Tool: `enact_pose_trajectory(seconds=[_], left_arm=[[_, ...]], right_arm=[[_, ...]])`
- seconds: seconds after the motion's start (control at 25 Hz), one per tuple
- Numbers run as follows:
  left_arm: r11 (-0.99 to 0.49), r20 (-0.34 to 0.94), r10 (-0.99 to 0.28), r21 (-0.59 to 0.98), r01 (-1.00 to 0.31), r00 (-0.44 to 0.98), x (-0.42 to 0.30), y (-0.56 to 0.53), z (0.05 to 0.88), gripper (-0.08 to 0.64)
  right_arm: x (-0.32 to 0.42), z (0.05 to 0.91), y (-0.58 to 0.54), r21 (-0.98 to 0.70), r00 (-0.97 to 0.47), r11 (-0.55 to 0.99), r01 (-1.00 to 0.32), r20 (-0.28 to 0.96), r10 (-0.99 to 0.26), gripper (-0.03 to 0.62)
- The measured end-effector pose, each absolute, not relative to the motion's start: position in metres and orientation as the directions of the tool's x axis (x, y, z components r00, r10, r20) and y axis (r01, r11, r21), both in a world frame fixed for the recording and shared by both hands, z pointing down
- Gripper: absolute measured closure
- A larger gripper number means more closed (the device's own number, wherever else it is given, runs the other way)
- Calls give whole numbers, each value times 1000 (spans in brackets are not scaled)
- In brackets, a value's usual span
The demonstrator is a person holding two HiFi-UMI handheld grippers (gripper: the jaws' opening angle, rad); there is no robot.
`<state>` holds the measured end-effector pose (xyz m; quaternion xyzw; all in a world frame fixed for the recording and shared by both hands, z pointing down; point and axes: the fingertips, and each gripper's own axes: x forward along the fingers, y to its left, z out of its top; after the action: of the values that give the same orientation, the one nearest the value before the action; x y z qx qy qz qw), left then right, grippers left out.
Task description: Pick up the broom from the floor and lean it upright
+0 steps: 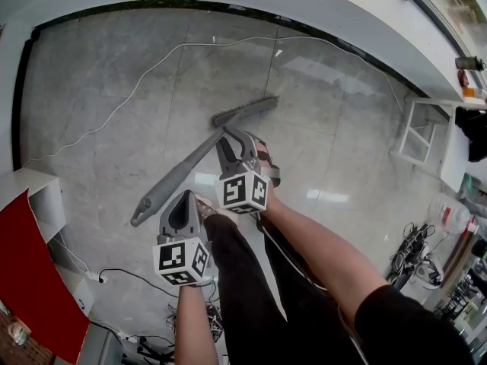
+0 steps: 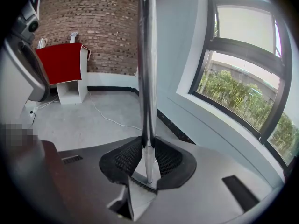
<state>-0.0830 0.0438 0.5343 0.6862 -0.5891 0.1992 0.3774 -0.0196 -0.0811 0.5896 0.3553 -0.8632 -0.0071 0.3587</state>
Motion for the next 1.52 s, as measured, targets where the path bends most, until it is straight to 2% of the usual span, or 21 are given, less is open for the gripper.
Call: enact_pose_trajectory(seconds=[1.12,1.28,1.52], left_arm=[[-35,720,-654,278,-960,233,-76,33,539,555],[-41,717,-657,276,-960,234,-74,28,541,555],[-100,709,-658,252,-963,254,-63,15,541,555]], right_arm=[[-20,592,-76,316,-544,810,-493,614,-571,498],[-15,602,-69,313,-546,834,-455,642,-538,466],[0,609,-68,310,-531,836,-454,659,-533,465]])
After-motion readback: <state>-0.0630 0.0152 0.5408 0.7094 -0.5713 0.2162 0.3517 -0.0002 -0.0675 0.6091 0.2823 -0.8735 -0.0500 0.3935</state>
